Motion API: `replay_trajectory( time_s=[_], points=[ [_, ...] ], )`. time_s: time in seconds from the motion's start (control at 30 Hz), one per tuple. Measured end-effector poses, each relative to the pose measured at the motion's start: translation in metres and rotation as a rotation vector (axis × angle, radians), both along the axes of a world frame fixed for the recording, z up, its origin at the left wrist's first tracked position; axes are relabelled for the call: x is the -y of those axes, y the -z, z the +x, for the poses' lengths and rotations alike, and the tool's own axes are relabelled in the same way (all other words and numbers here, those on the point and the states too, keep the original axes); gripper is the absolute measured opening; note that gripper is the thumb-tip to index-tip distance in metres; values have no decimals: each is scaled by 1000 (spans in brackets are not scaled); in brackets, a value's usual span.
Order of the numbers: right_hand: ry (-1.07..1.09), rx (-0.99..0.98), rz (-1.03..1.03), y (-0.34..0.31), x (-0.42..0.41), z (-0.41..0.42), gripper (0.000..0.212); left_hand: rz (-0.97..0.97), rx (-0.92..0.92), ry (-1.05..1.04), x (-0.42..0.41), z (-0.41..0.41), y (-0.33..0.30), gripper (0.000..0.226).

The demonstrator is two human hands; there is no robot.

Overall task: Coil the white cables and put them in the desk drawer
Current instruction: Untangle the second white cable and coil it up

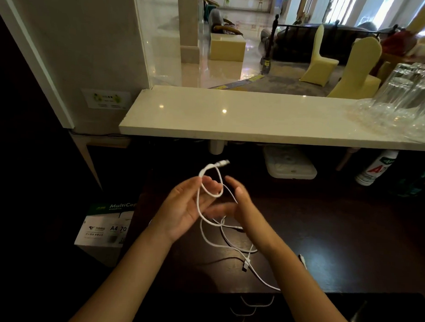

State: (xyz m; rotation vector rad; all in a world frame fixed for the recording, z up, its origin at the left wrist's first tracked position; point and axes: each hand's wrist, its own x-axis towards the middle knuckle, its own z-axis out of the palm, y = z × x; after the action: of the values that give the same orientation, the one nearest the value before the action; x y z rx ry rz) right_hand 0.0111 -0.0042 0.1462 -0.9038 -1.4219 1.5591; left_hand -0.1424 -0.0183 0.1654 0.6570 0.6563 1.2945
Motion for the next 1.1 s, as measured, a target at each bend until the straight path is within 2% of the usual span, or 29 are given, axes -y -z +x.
replay_trajectory(
  time_s=[0.03, 0.1, 0.13, 0.2, 0.37, 0.53, 0.6, 0.7, 0.9, 1.0, 1.1],
  points=[
    [-67, 90, 10, 2, 4, -1, 85, 14, 26, -37, -4, -5, -1, 25],
    [-136, 290, 134, 3, 10, 1, 43, 33, 6, -110, -11, -15, -5, 23],
    [-153, 343, 189, 3, 9, 4, 32, 39, -6, -138, -13, -20, -6, 19],
    [-228, 398, 209, -1, 2, 8, 25, 31, 1, -181, -15, -28, -9, 24],
    [-466, 565, 164, -21, -9, 27, 24, 22, 61, -254, -15, -38, -12, 23],
    [-656, 591, -43, -30, -13, 38, 23, 51, 53, -216, -12, -37, -13, 21],
    [-646, 614, -66, -29, -11, 38, 23, 54, 46, -214, -12, -37, -14, 25],
    [-519, 601, -6, -26, -10, 36, 24, 62, 26, -221, -12, -38, -15, 38],
    [-377, 532, 73, -27, -11, 32, 25, 68, 62, -47, -7, -37, -15, 34],
    [-364, 549, 80, -23, -13, 34, 25, 74, 74, 58, -4, -44, -13, 60],
    [-353, 536, 88, -24, -11, 37, 24, 78, 89, 100, -3, -50, -11, 68]
  ],
)
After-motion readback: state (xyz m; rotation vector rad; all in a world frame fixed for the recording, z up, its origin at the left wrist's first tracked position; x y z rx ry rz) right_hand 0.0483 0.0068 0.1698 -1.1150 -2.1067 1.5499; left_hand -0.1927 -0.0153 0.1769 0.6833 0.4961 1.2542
